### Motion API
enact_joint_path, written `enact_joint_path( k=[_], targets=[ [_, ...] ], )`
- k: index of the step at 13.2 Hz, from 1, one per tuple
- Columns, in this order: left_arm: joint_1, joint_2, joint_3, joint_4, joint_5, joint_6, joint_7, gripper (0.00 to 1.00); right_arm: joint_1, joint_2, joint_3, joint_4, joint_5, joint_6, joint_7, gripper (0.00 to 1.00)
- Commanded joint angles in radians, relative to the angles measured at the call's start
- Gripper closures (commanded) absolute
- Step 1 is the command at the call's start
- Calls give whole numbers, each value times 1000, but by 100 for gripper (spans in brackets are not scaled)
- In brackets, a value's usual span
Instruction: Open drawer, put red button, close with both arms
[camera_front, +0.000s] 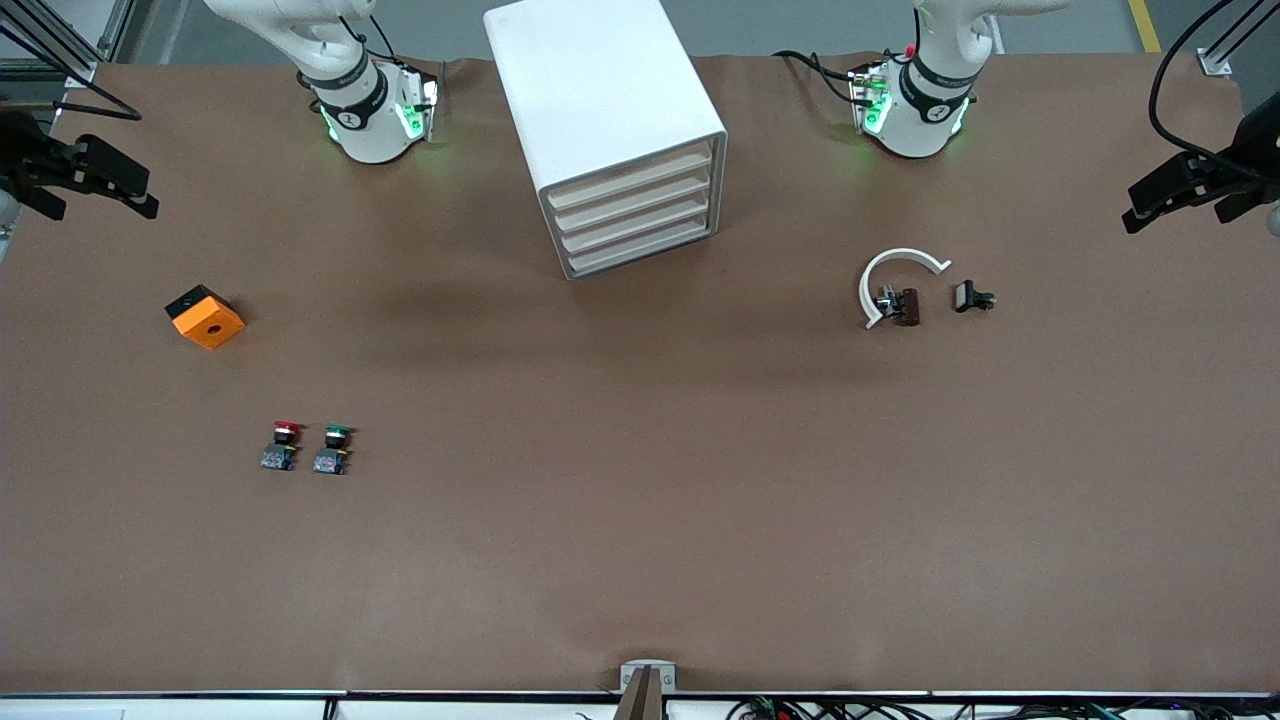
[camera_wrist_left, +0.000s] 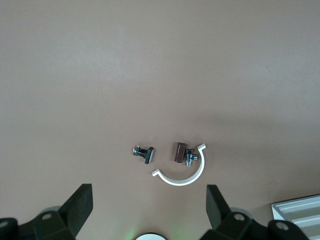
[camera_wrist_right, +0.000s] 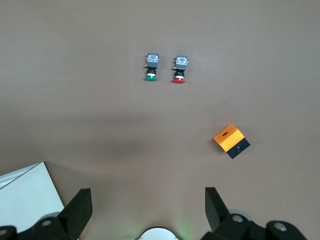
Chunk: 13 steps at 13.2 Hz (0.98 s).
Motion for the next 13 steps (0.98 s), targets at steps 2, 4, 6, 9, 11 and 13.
enact_joint_path(
  k=[2,4,6,9,11,13],
  targets=[
    [-2,10,0,29,9,-21,3,0,-14,8,11,22,-10,-11,-11,0],
    [-7,41,0,77,17,-21,6,0,-14,8,11,22,-10,-11,-11,0],
    [-16,72,-5,81,14,-21,9,0,-12,8,11,22,-10,-11,-9,0],
    [-37,141,-40,87,0,-18,-44,0,-14,8,11,22,-10,-9,-11,0],
    [-56,201,-92,88,-3,-6,-246,0,-12,8,11,20,-10,-11,-11,0],
    [-91,267,-134,104,-7,26,-471,0,-12,8,11,22,-10,-11,-11,0]
  ],
)
